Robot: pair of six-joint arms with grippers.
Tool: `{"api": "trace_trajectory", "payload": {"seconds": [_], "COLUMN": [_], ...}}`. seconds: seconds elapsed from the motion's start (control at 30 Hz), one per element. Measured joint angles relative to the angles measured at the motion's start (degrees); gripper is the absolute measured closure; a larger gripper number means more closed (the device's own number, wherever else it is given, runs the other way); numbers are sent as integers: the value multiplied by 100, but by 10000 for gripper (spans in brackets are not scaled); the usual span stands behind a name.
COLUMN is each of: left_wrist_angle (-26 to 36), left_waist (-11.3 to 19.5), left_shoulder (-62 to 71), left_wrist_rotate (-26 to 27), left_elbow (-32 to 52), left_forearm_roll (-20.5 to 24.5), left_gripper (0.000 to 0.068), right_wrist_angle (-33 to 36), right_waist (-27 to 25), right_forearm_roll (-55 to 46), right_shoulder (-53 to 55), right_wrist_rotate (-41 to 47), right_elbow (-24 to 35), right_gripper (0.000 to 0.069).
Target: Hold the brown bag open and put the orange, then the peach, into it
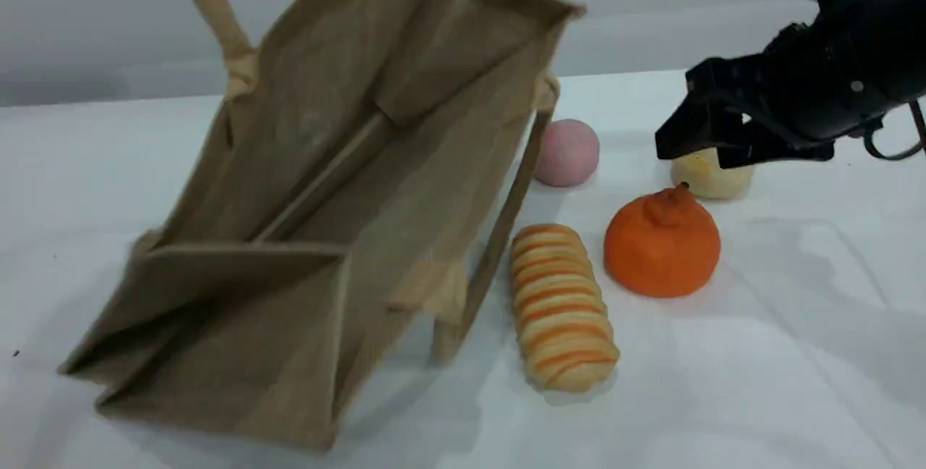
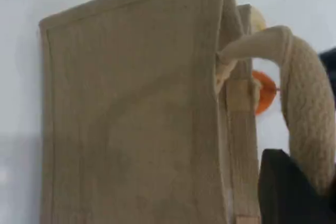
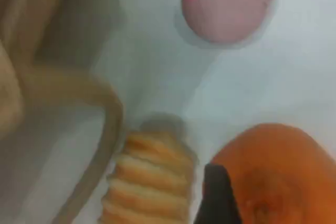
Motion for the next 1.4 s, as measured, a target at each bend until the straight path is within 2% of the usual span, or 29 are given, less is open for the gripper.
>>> {"api": "trace_trajectory", "payload": {"seconds": [0.33, 0.57, 0.67, 0.73, 0.8, 0.87, 1.03, 1.2, 1.4], "left_wrist_angle": [12, 12, 12, 12, 12, 12, 12, 12, 12], "left_waist": [0, 0, 0, 0, 0, 0, 0, 0, 0], "left_shoulder": [-12, -12, -12, -12, -12, -12, -12, -12, -12], "left_wrist_rotate": [7, 11, 11, 19, 19, 21, 39, 39, 39], "left_elbow": [6, 6, 6, 6, 6, 6, 6, 6, 6], "left_forearm_roll": [-76, -83, -88, -88, -88, -88, -88, -88, -88], "left_gripper": [609, 609, 609, 609, 609, 609, 609, 609, 609], "right_wrist_angle": [35, 140, 172, 192, 186, 177, -8, -350, 471], "right_waist": [0, 232, 288, 288, 288, 281, 278, 204, 233], "right_forearm_roll": [8, 26, 19, 19, 14, -1, -388, -1516, -2248], "right_shoulder": [834, 1285, 1322, 1268, 1229, 1134, 599, -342, -1589], "right_wrist_rotate": [0, -5, -5, -5, 0, -1, 42, 843, 1642], "right_elbow": [-397, -533, -533, -528, -528, -522, -417, -220, -220], "right_gripper": [254, 262, 325, 422, 561, 636, 654, 654, 654]}}
